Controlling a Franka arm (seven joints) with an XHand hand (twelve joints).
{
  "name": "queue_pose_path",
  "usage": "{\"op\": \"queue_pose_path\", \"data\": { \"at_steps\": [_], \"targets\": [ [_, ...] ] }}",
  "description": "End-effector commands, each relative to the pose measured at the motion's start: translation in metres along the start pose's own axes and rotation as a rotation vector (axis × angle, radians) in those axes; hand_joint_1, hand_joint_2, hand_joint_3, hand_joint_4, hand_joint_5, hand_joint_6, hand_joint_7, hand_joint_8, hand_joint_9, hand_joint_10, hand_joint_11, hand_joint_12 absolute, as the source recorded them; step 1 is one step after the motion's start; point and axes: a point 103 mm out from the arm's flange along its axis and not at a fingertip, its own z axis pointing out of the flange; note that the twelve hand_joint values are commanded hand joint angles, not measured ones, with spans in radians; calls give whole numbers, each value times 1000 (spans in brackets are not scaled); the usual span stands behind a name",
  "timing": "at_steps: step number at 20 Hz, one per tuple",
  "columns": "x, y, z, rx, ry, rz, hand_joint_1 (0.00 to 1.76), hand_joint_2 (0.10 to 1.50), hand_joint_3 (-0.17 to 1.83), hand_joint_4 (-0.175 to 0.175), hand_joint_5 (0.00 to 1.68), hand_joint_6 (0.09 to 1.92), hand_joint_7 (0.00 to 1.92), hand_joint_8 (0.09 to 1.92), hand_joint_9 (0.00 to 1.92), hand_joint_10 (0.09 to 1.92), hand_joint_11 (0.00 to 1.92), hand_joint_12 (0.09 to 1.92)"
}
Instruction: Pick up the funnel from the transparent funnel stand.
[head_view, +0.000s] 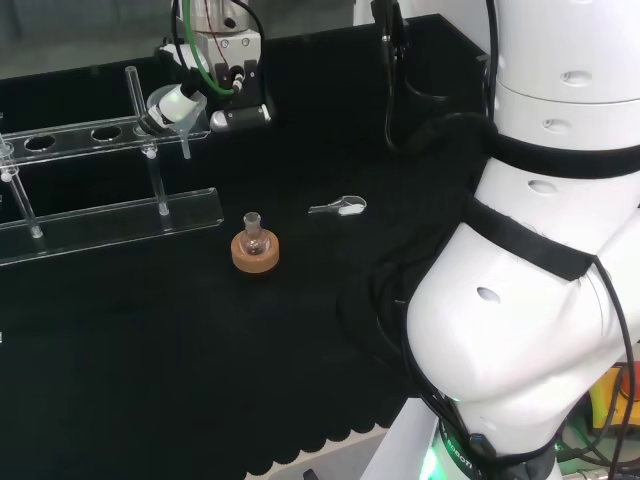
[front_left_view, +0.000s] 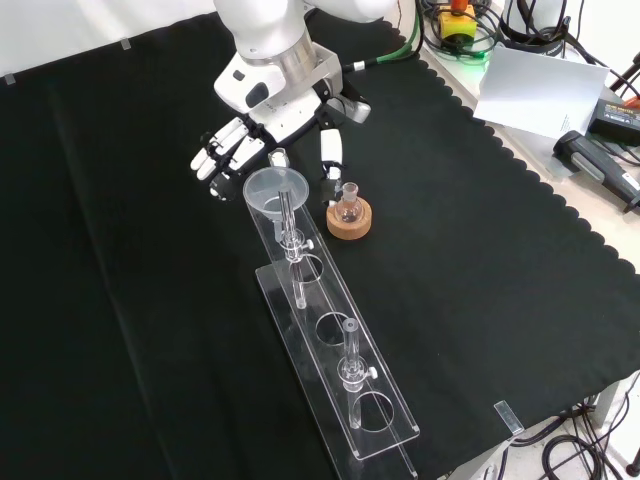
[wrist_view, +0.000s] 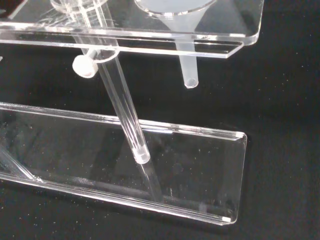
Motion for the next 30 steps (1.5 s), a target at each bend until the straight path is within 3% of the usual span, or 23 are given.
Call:
{"op": "queue_pose_path", "data": {
  "at_steps": [1, 7, 12, 17, 25, 28, 30],
  "targets": [
    [-5, 3, 0, 7, -3, 25, 614, 675, 25, -55, 0, 87, 424, 230, 95, 87, 0, 87],
    [-17, 6, -1, -13, 2, 56, 647, 682, 27, -62, 0, 87, 465, 251, 117, 89, 0, 87],
    [-13, 6, 1, -15, -11, 65, 713, 699, 34, -68, 0, 87, 495, 266, 138, 115, 0, 87],
    [-15, 7, 2, -23, -6, 72, 764, 700, 64, -75, 0, 87, 505, 281, 11, 483, 0, 87],
    [-13, 7, 13, -68, -3, 74, 777, 698, 79, -73, 0, 87, 489, 269, 0, 596, 0, 87],
    [-11, 6, 9, -115, 29, 72, 800, 680, 124, -60, 0, 87, 554, 260, 31, 697, 9, 87],
    [-10, 6, 6, -140, 44, 69, 817, 652, 184, -52, 0, 87, 591, 244, 71, 716, 2, 290]
  ]
}}
